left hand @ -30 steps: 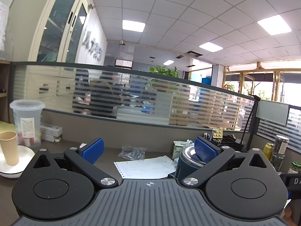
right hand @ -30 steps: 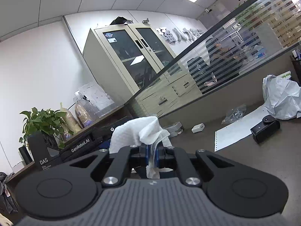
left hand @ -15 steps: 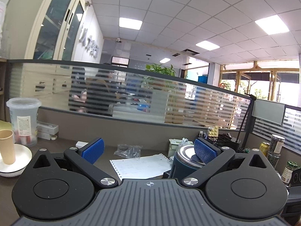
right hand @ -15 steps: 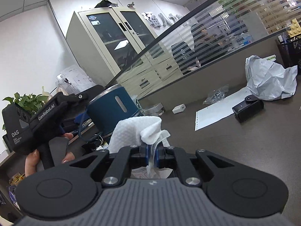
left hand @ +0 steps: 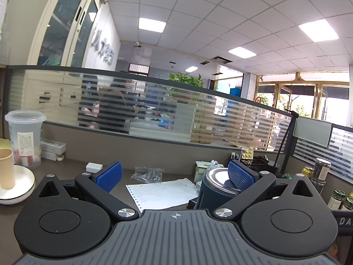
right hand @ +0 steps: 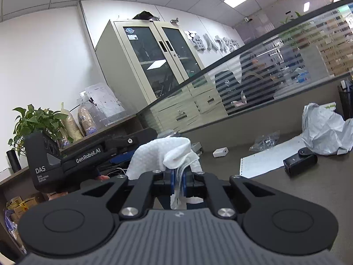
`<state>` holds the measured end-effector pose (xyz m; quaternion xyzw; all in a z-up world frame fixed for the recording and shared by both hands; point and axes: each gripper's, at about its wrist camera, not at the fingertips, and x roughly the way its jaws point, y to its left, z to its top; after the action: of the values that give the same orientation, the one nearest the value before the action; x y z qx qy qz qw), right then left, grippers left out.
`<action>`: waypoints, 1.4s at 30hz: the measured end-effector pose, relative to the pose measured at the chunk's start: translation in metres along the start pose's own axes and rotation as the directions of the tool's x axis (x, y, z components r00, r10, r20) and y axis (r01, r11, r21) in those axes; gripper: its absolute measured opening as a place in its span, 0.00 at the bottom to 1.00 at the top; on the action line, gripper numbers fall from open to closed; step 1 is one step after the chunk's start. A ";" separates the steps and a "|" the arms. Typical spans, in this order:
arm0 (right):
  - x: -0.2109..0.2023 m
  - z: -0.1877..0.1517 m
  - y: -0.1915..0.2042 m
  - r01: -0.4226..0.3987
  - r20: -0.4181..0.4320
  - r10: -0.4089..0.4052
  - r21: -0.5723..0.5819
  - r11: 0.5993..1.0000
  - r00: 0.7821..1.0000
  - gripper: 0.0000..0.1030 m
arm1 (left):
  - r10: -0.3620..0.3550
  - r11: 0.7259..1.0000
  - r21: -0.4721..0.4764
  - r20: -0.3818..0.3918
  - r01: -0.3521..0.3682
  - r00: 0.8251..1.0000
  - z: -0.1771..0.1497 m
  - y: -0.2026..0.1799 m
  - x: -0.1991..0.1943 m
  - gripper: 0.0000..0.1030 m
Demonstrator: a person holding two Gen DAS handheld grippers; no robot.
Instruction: Clean container
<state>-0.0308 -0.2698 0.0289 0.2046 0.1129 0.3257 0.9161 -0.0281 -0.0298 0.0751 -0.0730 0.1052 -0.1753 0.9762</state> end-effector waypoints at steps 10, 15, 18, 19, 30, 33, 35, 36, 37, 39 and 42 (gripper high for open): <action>0.004 -0.010 0.002 0.016 -0.009 -0.017 -0.037 0.999 1.000 0.09 | -0.015 1.000 0.001 0.002 0.015 1.000 -0.001 0.002 0.001 1.00; 0.006 -0.018 0.001 0.031 -0.030 -0.033 -0.041 0.999 0.999 0.09 | -0.019 1.000 -0.004 0.001 0.019 1.000 -0.001 0.004 0.001 1.00; 0.005 -0.021 -0.001 0.033 -0.035 -0.034 -0.032 0.999 0.999 0.09 | -0.024 1.000 -0.004 0.000 0.024 1.000 -0.001 0.003 0.001 1.00; 0.005 -0.022 -0.001 0.033 -0.036 -0.034 -0.032 0.999 0.999 0.09 | -0.026 1.000 -0.003 -0.001 0.026 1.000 -0.001 0.003 0.001 1.00; 0.008 -0.029 -0.003 0.047 -0.077 -0.048 -0.027 0.999 0.996 0.09 | -0.018 1.000 0.000 0.002 0.018 1.000 -0.001 0.002 0.001 1.00; 0.009 -0.032 -0.004 0.050 -0.086 -0.051 -0.021 0.999 0.995 0.09 | -0.016 1.000 -0.002 0.002 0.016 1.000 -0.001 0.002 0.001 1.00; 0.009 -0.033 -0.004 0.051 -0.092 -0.052 -0.017 0.999 0.994 0.09 | -0.014 1.000 -0.001 0.003 0.014 1.000 -0.001 0.002 0.000 1.00; 0.009 -0.033 -0.005 0.051 -0.093 -0.053 -0.016 0.999 0.994 0.09 | -0.015 1.000 0.000 0.003 0.015 1.000 -0.001 0.002 0.000 1.00; 0.009 -0.034 -0.005 0.052 -0.094 -0.053 -0.014 0.999 0.994 0.09 | -0.015 1.000 0.000 0.002 0.015 1.000 -0.001 0.001 0.000 1.00; 0.008 -0.034 -0.005 0.052 -0.094 -0.053 -0.013 0.999 0.994 0.09 | -0.016 1.000 0.001 0.002 0.016 1.000 -0.001 0.001 0.000 1.00; 0.007 -0.034 -0.004 0.053 -0.097 -0.055 -0.015 0.998 0.994 0.09 | -0.016 1.000 0.004 0.003 0.016 1.000 -0.002 0.000 0.000 1.00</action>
<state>-0.0348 -0.2583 -0.0041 0.1796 0.1607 0.3111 0.9193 -0.0282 -0.0299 0.0735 -0.0722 0.1028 -0.1830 0.9751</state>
